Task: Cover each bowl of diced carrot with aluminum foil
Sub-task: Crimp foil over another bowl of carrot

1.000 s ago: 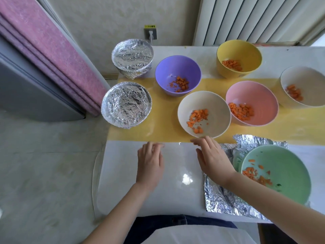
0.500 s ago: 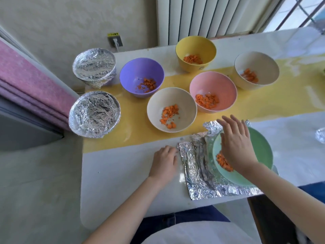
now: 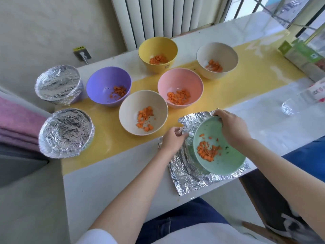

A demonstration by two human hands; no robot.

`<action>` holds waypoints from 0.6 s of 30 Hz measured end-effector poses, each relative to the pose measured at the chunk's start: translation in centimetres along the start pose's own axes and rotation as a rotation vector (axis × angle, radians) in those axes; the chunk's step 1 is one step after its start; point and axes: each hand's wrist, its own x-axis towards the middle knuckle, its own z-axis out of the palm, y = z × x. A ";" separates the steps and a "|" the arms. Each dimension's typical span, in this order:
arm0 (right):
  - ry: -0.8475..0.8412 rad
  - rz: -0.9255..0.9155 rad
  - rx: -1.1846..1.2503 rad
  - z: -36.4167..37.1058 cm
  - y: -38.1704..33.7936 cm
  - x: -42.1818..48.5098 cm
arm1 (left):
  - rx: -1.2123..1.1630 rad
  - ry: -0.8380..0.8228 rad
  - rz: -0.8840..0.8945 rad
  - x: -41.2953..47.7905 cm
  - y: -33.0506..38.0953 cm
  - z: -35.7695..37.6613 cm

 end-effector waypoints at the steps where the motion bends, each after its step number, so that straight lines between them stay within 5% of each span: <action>1: 0.002 0.001 0.023 -0.1 0.0 -0.1 | -0.005 -0.006 -0.018 0.0 0.1 0.2; 6: 0.024 0.004 0.101 -0.6 0.0 -0.5 | 0.106 0.058 0.011 -0.4 0.6 0.9; 18: 0.056 -0.013 0.171 -3.3 -1.1 0.9 | 0.173 0.483 0.515 -1.5 2.9 -2.8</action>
